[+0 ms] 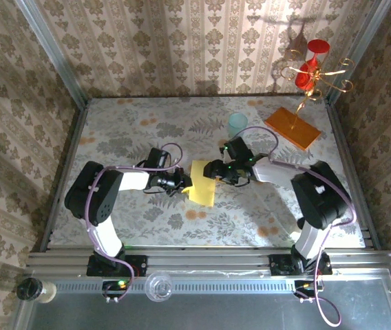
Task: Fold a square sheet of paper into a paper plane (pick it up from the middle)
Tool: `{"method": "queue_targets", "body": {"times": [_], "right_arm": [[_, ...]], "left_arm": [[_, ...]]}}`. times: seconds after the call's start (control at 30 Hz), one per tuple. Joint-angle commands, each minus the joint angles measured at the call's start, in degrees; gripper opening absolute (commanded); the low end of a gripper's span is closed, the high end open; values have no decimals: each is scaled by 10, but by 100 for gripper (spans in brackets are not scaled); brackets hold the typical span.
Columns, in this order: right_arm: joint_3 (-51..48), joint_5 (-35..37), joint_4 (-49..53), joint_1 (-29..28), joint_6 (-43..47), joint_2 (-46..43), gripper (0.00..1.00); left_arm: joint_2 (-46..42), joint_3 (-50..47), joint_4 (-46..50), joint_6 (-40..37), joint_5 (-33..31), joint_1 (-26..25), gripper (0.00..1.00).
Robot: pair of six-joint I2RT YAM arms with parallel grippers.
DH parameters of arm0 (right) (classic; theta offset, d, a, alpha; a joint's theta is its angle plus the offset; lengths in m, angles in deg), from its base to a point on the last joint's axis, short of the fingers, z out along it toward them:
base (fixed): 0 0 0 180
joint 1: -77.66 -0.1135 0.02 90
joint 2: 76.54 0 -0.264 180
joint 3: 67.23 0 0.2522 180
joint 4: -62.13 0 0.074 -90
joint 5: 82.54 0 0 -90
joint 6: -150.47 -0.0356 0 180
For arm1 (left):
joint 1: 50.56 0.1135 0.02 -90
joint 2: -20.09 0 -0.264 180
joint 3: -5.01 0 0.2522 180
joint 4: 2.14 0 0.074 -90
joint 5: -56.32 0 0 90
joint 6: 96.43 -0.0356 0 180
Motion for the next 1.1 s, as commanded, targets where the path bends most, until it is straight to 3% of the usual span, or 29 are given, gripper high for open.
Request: {"method": "queue_targets", "body": {"times": [0.0, 0.27, 0.53, 1.07], "right_arm": [[-35, 52, -32, 7, 39, -65, 69], [-91, 56, -31, 5, 145, -128, 74], [-160, 115, -108, -57, 289, -177, 78], [-147, 186, -156, -182, 492, -85, 77]], "left_arm": [[-28, -1, -1, 20, -12, 1, 2], [-46, -8, -7, 80, -53, -21, 2], [-46, -14, -31, 113, -62, -38, 2], [-30, -15, -50, 128, -76, -44, 2]]}}
